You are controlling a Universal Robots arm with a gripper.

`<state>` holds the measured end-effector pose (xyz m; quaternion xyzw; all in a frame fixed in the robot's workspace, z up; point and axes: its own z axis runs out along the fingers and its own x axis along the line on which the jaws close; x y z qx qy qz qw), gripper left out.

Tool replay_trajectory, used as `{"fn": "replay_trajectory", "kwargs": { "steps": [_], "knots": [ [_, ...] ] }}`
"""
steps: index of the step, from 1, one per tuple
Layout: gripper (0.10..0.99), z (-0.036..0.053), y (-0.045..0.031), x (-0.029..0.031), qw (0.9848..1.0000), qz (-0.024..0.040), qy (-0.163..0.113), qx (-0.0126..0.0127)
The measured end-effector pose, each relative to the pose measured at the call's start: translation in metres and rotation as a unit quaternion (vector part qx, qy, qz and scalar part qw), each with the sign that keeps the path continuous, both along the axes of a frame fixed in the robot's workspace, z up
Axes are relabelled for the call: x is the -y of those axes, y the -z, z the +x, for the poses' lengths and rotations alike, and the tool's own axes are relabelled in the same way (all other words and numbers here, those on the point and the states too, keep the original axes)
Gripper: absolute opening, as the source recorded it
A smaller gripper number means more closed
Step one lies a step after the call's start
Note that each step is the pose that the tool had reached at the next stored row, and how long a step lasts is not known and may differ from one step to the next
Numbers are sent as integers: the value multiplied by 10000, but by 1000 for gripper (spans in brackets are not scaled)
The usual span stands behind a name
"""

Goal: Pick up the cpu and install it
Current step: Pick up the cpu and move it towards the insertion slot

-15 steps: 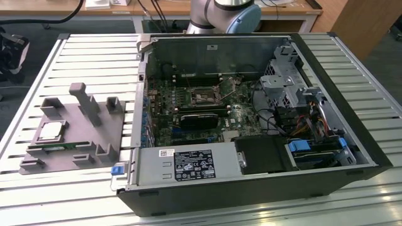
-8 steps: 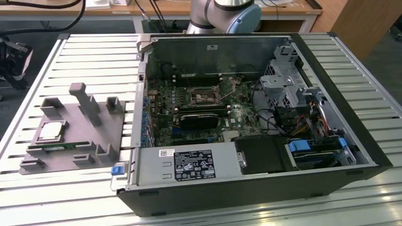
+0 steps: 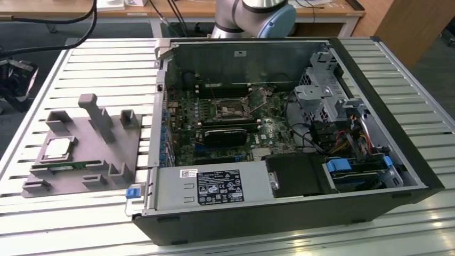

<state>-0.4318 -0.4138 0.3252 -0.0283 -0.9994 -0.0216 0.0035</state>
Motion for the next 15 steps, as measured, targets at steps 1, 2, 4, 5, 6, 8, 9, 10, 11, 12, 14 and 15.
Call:
{"fn": "replay_trajectory", "kwargs": {
  "steps": [1,2,4,5,6,8,9,10,11,12,14,15],
  "knots": [
    [169,-3,18,7,10000,1,-21,-8],
    [231,-6,36,14,10000,1,-44,-16],
    [290,-12,72,28,10000,2,-86,-29],
    [349,-14,91,36,9999,2,-103,-31],
    [349,-17,110,44,9999,2,-117,-32],
    [408,-21,145,59,9999,2,-145,-33],
    [467,-23,162,70,9999,2,-155,-34],
    [525,-25,181,83,9999,2,-163,-33],
    [580,-28,199,96,9999,2,-169,-33],
    [580,-30,217,109,9998,2,-174,-33],
    [698,-35,255,120,9998,3,-212,-31],
    [698,-35,272,121,9996,2,-275,-33]
  ]
}}
